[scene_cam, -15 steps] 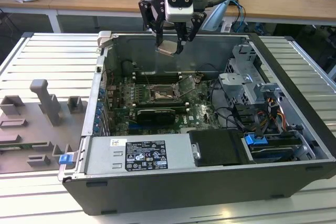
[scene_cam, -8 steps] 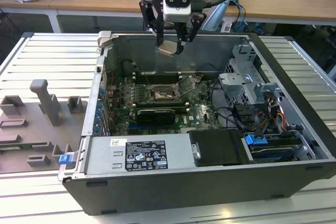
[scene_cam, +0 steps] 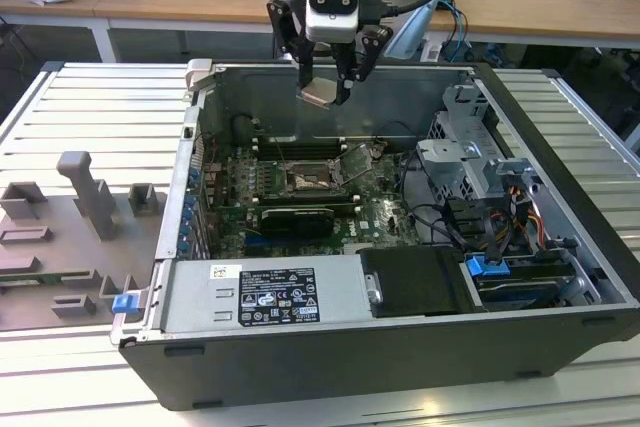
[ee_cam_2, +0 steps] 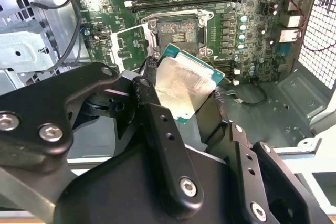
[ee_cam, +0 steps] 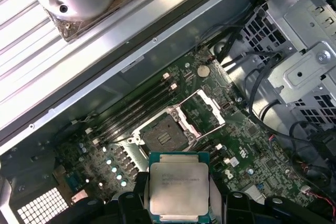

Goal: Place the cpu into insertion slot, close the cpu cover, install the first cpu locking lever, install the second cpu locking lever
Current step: 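Place the cpu into insertion slot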

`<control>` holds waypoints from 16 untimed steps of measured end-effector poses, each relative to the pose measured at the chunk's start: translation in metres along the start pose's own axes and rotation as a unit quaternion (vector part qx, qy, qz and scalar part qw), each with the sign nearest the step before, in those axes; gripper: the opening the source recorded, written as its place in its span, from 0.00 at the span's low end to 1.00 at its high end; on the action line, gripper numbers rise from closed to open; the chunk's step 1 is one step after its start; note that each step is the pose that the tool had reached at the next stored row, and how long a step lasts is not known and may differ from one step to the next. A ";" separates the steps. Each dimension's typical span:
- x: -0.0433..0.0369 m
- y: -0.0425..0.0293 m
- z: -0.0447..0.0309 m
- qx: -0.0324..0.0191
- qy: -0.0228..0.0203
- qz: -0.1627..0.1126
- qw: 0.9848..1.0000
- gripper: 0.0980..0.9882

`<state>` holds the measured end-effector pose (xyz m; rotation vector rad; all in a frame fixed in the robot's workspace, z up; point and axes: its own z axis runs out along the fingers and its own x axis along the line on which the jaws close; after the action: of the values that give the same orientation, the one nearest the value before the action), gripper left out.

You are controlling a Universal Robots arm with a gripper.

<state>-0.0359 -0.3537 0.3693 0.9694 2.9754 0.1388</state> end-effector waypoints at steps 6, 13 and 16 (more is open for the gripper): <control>0.0000 -0.0001 0.0008 0.001 0.000 0.015 1.000 0.50; -0.0001 -0.0005 0.0048 0.003 -0.001 0.020 1.000 0.50; -0.0001 -0.0004 0.0050 0.003 -0.002 0.039 0.999 0.50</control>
<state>-0.0359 -0.3537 0.3643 1.0843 2.9367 0.1279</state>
